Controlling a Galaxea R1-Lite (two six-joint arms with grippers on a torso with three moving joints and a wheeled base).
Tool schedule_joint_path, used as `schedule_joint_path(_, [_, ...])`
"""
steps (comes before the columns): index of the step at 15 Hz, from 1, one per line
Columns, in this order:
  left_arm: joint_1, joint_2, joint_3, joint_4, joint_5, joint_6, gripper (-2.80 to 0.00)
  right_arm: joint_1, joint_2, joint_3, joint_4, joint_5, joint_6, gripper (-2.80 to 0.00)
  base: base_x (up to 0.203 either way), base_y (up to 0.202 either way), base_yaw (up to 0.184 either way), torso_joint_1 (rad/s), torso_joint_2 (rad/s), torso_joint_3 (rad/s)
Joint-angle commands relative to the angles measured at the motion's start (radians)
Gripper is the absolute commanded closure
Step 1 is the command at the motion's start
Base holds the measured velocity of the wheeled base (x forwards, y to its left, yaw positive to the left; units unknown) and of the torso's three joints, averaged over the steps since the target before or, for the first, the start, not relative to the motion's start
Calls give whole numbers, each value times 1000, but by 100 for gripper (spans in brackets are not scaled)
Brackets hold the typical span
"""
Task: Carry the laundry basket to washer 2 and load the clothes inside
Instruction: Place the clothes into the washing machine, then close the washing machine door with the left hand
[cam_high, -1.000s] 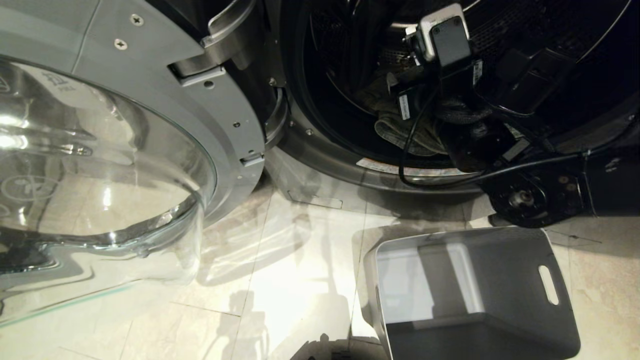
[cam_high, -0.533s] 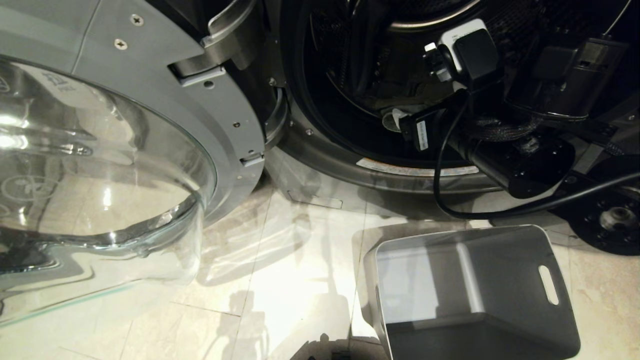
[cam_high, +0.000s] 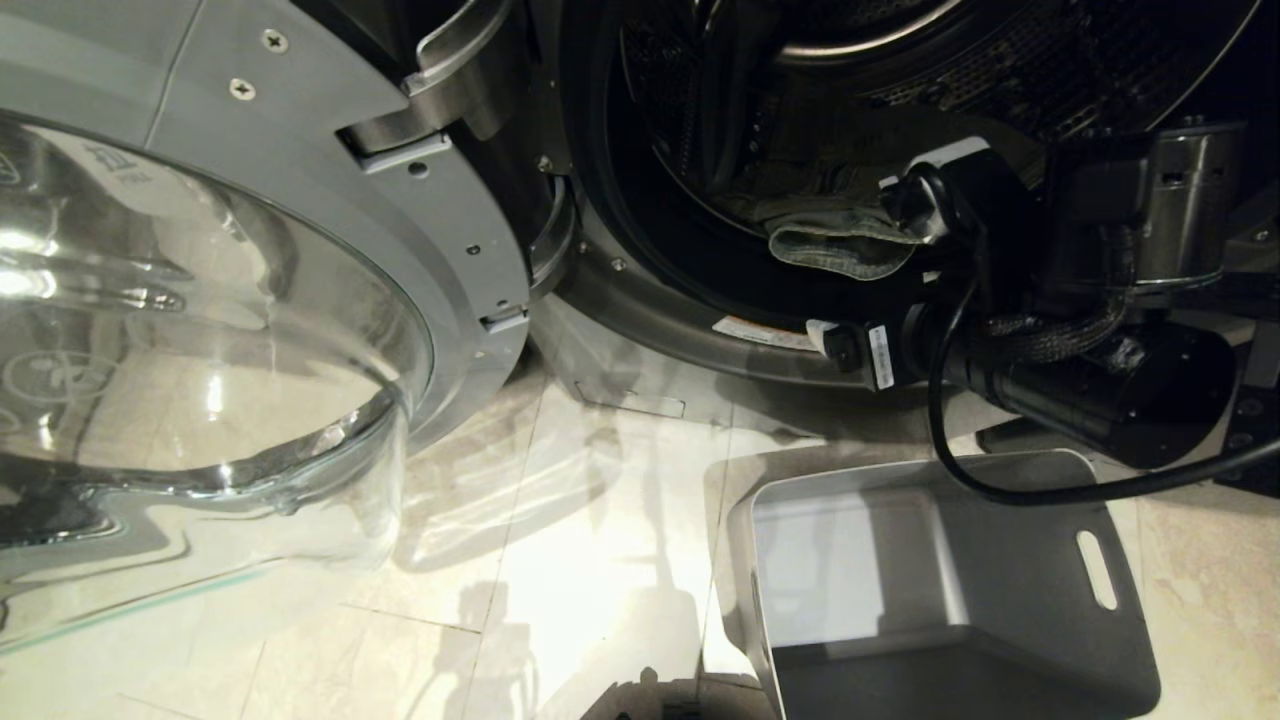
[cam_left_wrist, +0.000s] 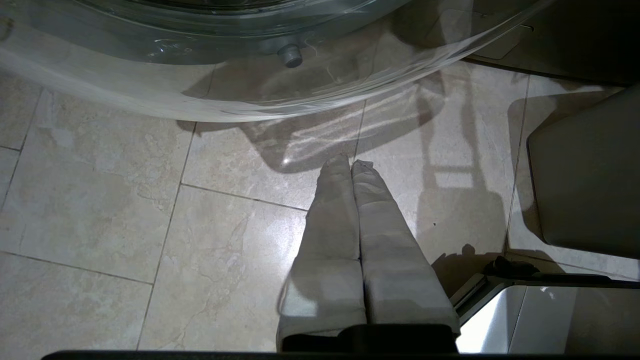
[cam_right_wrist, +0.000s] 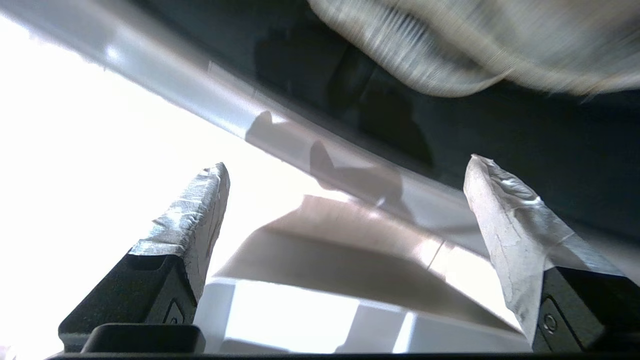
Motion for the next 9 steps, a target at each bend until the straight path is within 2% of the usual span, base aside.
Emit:
schedule_joint_path(1, [0, 1, 0, 0, 0, -1, 0, 0, 31, 21, -2, -3, 7, -280, 0, 0, 0, 0, 0, 0])
schedule_joint_path(5, [0, 1, 0, 0, 0, -1, 0, -23, 110, 6, -9, 5, 16, -280, 0, 0, 0, 0, 0, 0])
schedule_joint_path(9, [0, 1, 0, 0, 0, -1, 0, -25, 109, -22, -9, -2, 18, -280, 0, 0, 0, 0, 0, 0])
